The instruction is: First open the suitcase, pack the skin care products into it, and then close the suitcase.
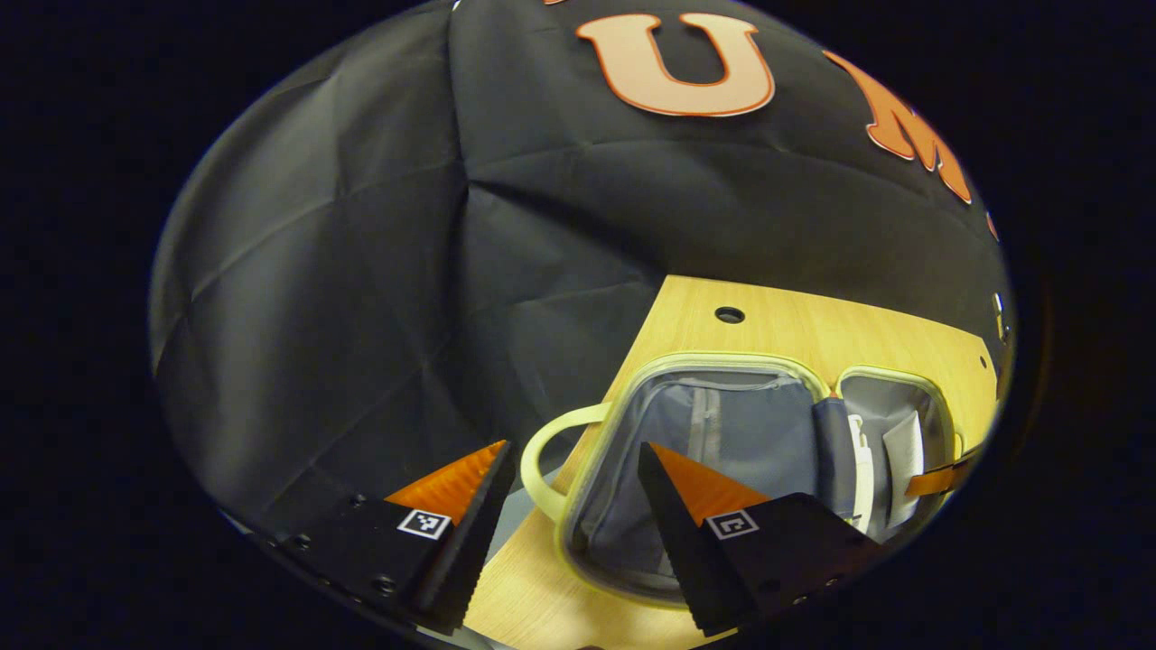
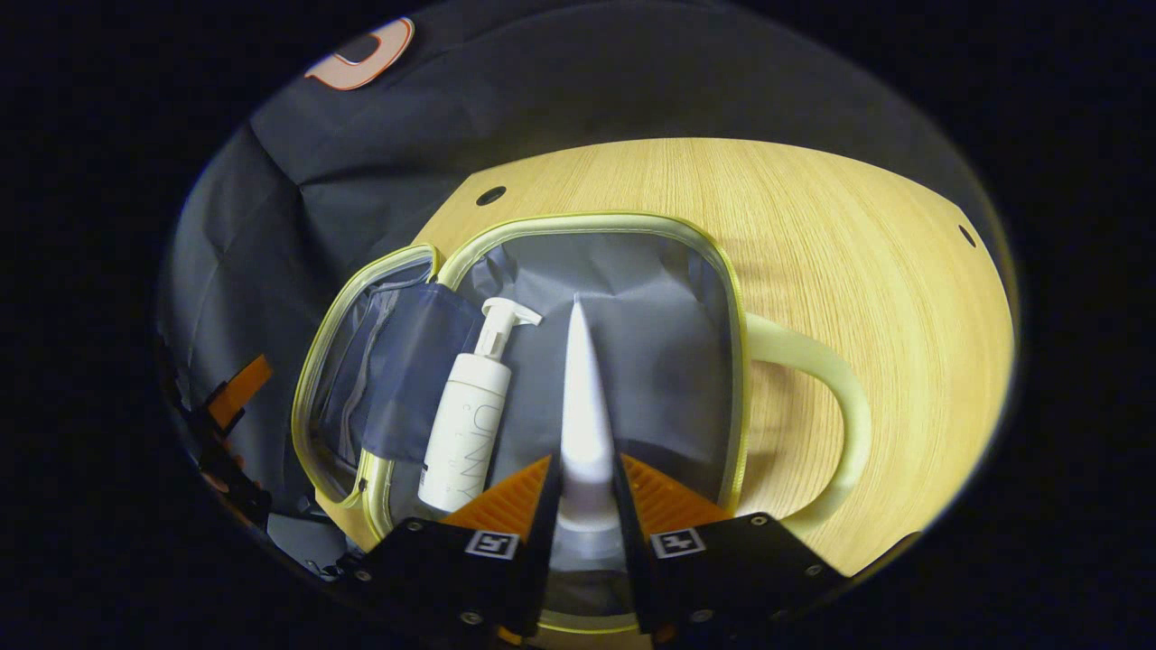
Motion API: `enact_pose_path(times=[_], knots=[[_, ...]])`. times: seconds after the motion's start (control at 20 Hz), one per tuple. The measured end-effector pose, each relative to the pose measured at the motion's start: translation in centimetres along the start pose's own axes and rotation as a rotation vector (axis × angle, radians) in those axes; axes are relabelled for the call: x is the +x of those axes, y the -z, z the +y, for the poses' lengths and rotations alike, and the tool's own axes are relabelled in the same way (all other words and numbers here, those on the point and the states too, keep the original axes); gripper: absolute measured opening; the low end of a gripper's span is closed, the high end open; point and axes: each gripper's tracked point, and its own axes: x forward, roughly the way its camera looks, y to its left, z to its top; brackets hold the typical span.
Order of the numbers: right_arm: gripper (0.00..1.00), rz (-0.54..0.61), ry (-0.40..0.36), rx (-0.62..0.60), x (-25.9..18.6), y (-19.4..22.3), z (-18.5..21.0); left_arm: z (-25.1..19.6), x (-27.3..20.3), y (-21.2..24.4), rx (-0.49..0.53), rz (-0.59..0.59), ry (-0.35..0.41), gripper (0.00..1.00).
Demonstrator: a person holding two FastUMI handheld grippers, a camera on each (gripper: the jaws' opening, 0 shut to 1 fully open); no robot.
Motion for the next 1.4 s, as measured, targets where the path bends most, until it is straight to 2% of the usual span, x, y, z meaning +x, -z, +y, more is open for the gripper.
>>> enact_pose_path(times=[0.15, 0.2, 0.25, 0.4, 0.6, 0.9, 0.95, 1.0, 1.1, 1.25, 1.35, 1.4], knots=[[0.36, 0.000, 0.018, 0.011, -0.1, 0.0, -0.2, 1.7, 1.5, 0.6, -0.028, 0.020, -0.018, 0.87], [0.41, -0.010, 0.028, 0.002, -0.3, -0.1, -0.4, 2.1, 2.1, 1.0, -0.034, 0.031, -0.019, 0.87], [0.36, -0.022, 0.043, -0.003, -0.7, -0.3, -0.8, 2.5, 2.7, 1.4, -0.042, 0.042, -0.024, 0.87], [0.35, -0.076, 0.061, 0.020, -2.3, -1.4, -1.6, 2.7, 4.6, 2.3, -0.100, 0.073, 0.003, 0.87], [0.35, -0.189, 0.047, 0.070, -5.5, -3.8, -2.3, 3.2, 6.9, 3.6, -0.175, 0.128, 0.022, 0.87], [0.62, -0.375, 0.042, 0.075, -11.5, -6.9, -3.4, 3.0, 9.7, 5.2, -0.363, 0.222, 0.071, 0.87], [0.69, -0.396, 0.051, 0.063, -12.3, -7.3, -3.7, 3.1, 10.0, 5.5, -0.377, 0.243, 0.083, 0.91], [0.70, -0.415, 0.067, 0.048, -13.2, -7.6, -4.1, 3.4, 10.3, 5.6, -0.399, 0.251, 0.090, 0.91], [0.75, -0.448, 0.093, 0.014, -14.8, -8.2, -4.7, 2.7, 10.7, 5.7, -0.483, 0.303, 0.152, 0.91], [0.81, -0.499, 0.113, -0.026, -16.9, -9.0, -5.1, 1.5, 12.0, 6.7, -0.538, 0.358, 0.202, 0.68], [0.81, -0.528, 0.118, -0.036, -18.0, -9.4, -5.2, 1.6, 12.4, 6.3, -0.537, 0.371, 0.236, 0.62], [0.81, -0.543, 0.124, -0.037, -18.6, -9.6, -5.4, 1.5, 12.9, 6.5, -0.546, 0.378, 0.221, 0.62]])
